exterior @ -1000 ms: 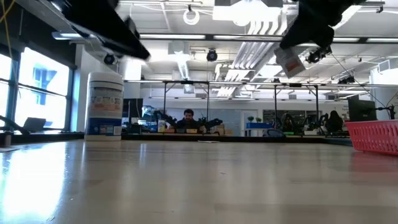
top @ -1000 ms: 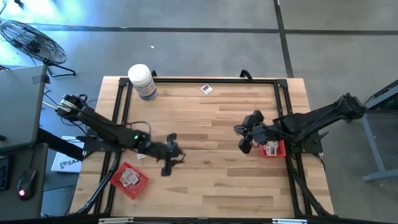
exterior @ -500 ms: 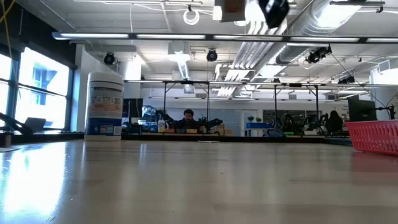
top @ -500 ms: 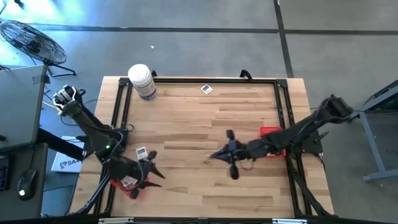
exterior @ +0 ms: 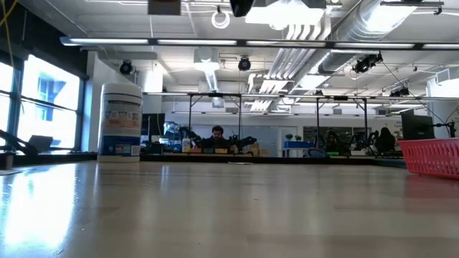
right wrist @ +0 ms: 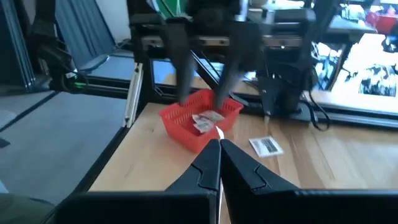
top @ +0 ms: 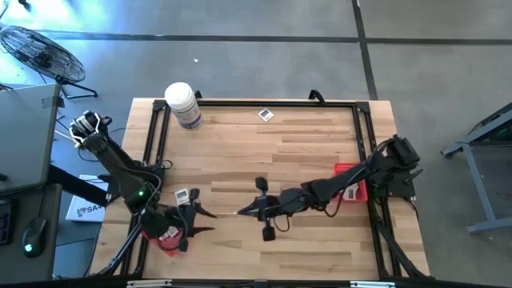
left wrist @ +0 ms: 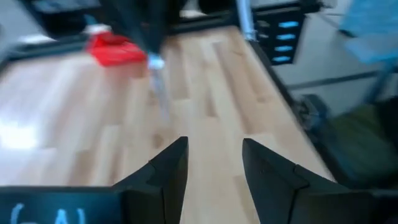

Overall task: Pick & Place First Aid Supplies
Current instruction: Put the ointment pack into the left red bin

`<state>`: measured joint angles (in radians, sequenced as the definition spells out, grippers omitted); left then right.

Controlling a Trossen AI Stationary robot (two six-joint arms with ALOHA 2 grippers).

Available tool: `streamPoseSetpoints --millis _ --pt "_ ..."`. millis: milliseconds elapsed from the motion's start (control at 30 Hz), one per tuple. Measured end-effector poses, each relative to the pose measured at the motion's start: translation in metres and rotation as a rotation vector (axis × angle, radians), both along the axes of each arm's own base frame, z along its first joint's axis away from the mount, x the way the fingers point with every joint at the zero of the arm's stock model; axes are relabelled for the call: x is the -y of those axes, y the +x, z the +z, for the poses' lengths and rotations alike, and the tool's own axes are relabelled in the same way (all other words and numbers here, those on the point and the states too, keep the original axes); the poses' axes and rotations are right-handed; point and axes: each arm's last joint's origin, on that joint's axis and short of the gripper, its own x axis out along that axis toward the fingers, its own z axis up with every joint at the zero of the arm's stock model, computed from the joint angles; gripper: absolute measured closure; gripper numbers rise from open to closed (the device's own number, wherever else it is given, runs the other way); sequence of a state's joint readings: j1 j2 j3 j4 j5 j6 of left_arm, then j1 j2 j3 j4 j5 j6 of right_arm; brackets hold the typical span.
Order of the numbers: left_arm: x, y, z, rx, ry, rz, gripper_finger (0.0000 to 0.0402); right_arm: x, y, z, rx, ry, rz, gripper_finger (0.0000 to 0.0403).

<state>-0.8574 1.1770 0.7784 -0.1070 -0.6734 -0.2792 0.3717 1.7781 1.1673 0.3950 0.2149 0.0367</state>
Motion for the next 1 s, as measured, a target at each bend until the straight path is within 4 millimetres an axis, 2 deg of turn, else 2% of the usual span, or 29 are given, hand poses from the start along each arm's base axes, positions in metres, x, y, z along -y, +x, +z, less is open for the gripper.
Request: streamPoseSetpoints --millis 133,300,533,667,833,1000 --pt "-0.003 0.006 -0.002 0.037 0.053 0.094 0.0252 -0.003 0.007 0.005 0.023 -0.028 0.019 0.0403" --pt "-0.009 0.024 -0.002 0.063 0.031 0.109 0.0252 -0.002 0.008 0.006 0.031 -0.040 0.007 0.0403" --pt "-0.030 0.052 -0.006 0.060 -0.012 0.160 0.0252 -0.001 0.008 0.005 0.023 -0.062 -0.015 0.0403" --pt "-0.036 0.057 -0.005 0.057 -0.023 0.139 0.0252 0.000 0.008 0.004 0.014 -0.066 -0.017 0.0403" --pt "-0.034 0.058 -0.001 0.093 -0.015 0.081 0.0253 0.000 0.008 0.003 0.012 -0.066 -0.017 0.0403" --pt "-0.033 0.058 0.001 0.100 -0.033 0.053 0.0293 0.001 0.008 0.003 0.011 -0.075 -0.051 0.0403"
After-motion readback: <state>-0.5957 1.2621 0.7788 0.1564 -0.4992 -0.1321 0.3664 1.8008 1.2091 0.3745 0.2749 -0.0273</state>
